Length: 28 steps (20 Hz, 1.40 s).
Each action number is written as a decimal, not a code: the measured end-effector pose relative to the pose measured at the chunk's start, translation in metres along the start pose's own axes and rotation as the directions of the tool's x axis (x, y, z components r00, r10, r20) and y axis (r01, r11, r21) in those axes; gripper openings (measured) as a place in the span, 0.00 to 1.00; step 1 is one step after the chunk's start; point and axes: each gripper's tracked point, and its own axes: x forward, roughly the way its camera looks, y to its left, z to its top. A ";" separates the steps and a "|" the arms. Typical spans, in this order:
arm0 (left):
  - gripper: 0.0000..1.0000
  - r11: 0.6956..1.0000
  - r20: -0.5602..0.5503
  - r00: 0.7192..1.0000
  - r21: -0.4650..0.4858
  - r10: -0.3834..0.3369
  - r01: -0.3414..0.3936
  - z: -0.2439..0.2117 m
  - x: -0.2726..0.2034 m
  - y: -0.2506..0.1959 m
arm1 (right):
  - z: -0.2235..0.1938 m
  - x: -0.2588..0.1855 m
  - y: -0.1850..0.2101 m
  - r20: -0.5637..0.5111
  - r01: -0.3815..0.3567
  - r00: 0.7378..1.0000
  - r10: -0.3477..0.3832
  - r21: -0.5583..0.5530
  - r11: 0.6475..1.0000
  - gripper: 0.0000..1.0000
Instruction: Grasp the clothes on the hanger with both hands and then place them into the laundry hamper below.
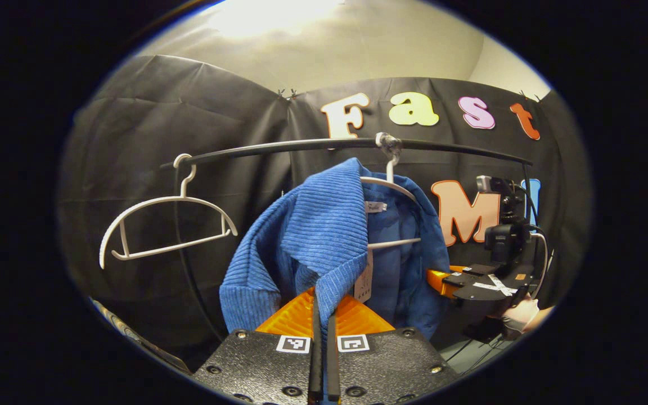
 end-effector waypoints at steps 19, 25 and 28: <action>0.02 0.988 0.137 0.981 -0.087 0.138 -0.126 0.091 -0.020 0.083 | 0.081 0.014 -0.081 0.180 0.187 0.968 -0.173 -0.060 0.981 0.13; 0.02 0.985 0.142 0.979 -0.108 0.147 -0.132 0.095 -0.009 0.100 | 0.110 0.021 -0.098 0.242 0.216 0.949 -0.203 -0.029 0.976 0.13; 0.04 0.984 0.128 0.980 -0.113 0.150 -0.136 0.087 0.001 0.110 | 0.118 0.027 -0.100 0.260 0.218 0.945 -0.200 -0.040 0.975 0.13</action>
